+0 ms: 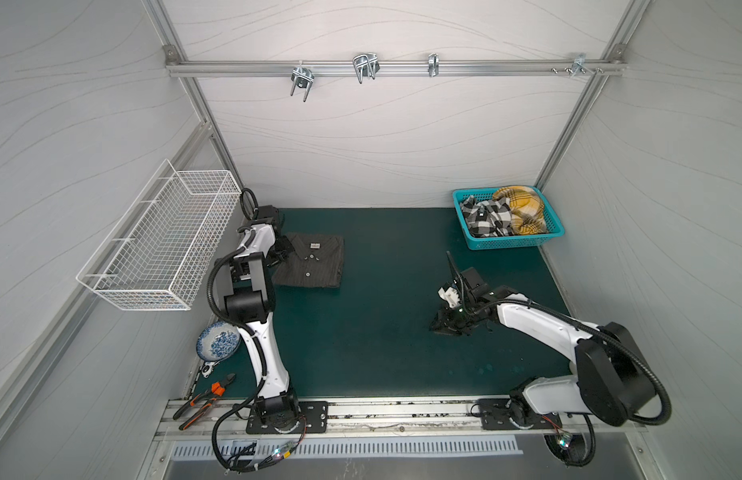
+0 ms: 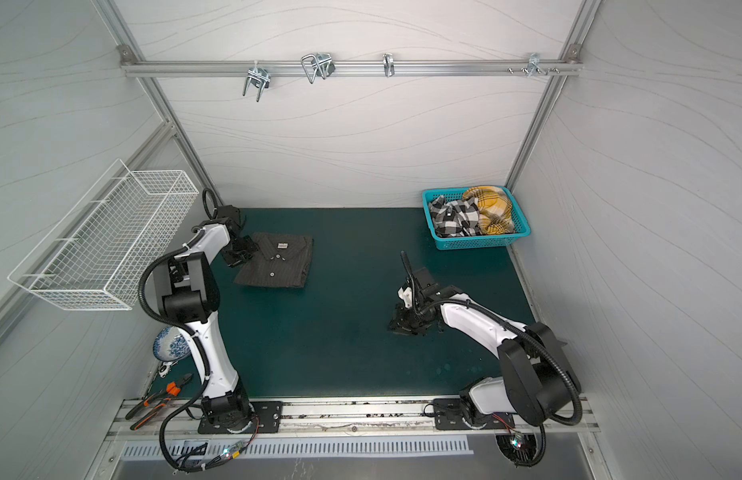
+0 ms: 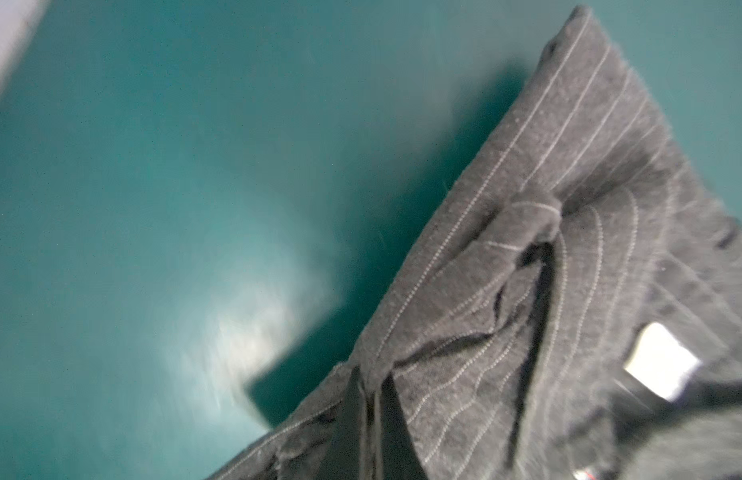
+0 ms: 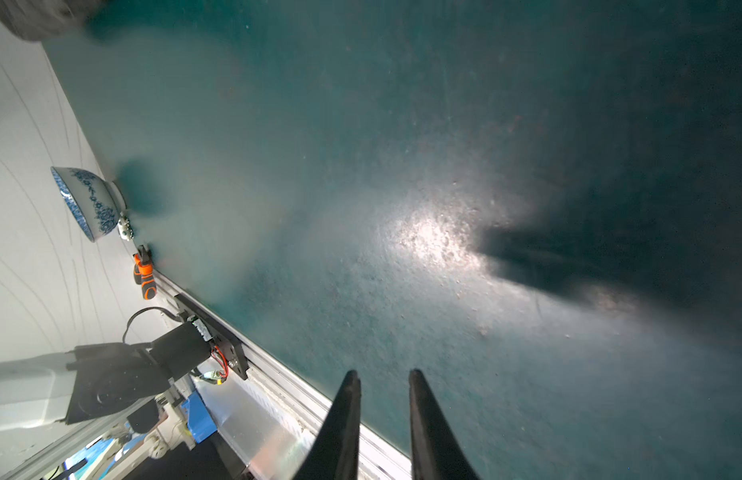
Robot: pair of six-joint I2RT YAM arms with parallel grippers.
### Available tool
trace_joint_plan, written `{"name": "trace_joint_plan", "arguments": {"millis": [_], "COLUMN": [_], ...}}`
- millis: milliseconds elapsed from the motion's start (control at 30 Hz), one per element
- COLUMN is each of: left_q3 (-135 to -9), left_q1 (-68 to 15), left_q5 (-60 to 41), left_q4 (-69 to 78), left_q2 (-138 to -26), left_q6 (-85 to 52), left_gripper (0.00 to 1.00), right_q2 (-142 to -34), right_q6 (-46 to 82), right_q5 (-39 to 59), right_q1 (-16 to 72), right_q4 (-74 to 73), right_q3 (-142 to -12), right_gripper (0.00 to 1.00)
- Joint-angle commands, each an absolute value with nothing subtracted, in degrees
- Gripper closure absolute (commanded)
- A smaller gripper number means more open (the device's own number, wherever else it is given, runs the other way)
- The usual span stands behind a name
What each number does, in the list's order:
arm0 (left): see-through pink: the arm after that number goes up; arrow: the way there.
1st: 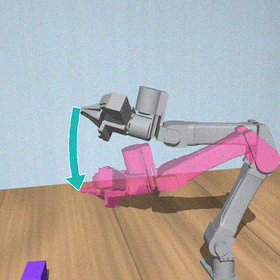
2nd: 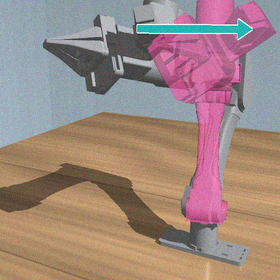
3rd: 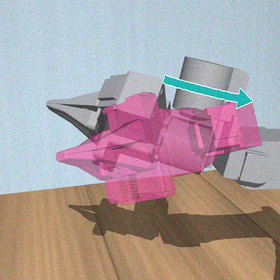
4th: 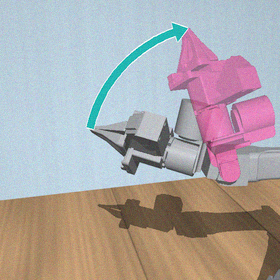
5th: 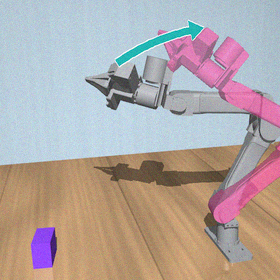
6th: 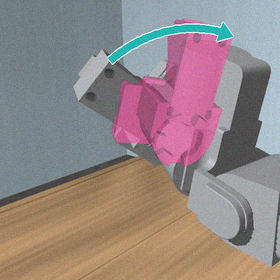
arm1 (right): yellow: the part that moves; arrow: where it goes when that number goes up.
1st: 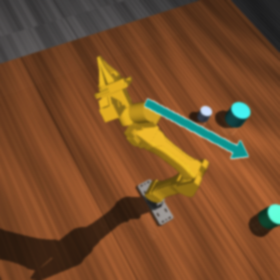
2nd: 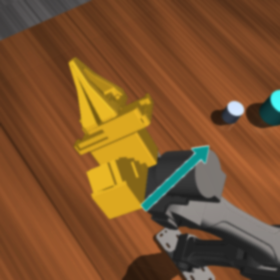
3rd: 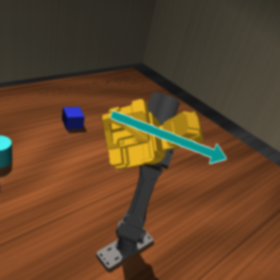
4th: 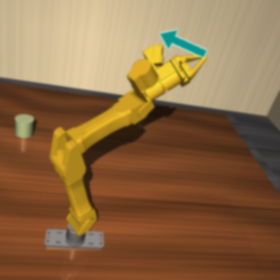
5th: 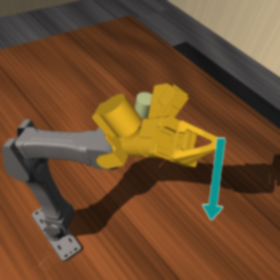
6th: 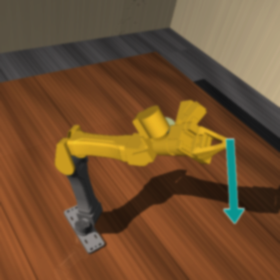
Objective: Fold and stack the long sleeve shirts
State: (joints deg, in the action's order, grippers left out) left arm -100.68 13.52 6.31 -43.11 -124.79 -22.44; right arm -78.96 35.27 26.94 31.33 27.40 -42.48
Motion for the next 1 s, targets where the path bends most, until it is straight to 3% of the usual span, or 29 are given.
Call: {"name": "trace_joint_plan", "arguments": {"millis": [0,433,533,600,800,867,967], "left_q3": [-108.44,-132.34,-134.67,-132.77,-119.17,-112.07,-99.07], "left_q1": [16.08,18.45,18.45,18.41,18.22,17.23,15.07], "left_q5": [13.33,17.63,18.39,19.87,21.07,21.16,20.97], "left_q4": [-44.83,-50.58,-53.73,-54.23,-52.94,-52.52,-49.34], "left_q2": [-128.51,-143.59,-144.84,-142.59,-127.51,-121.11,-111.38], "left_q6": [-19.21,-13.45,-15.45,-17.55,-22.82,-24.67,-26.8], "left_gripper": [1.0,1.0,0.53,0.36,0.3,0.29,0.26], "right_q2": [-79.48,-81.05,-80.34,-79.19,-72.13,-69.57,-67.15], "right_q6": [34.11,34.53,34.11,34.29,35.28,34.79,34.02], "right_q5": [30.06,32.87,32.18,31.36,26.6,22.81,16.62], "right_q1": [30.33,28.52,28.39,28.39,28.39,28.39,27.72], "right_q4": [25.62,23.03,24.19,25.12,32.57,36.57,42.23], "right_q3": [-42.45,-41.21,-42.36,-43.28,-49.95,-53.28,-58.36], "right_gripper": [0.77,0.76,0.67,0.59,0.42,0.33,0.28]}}
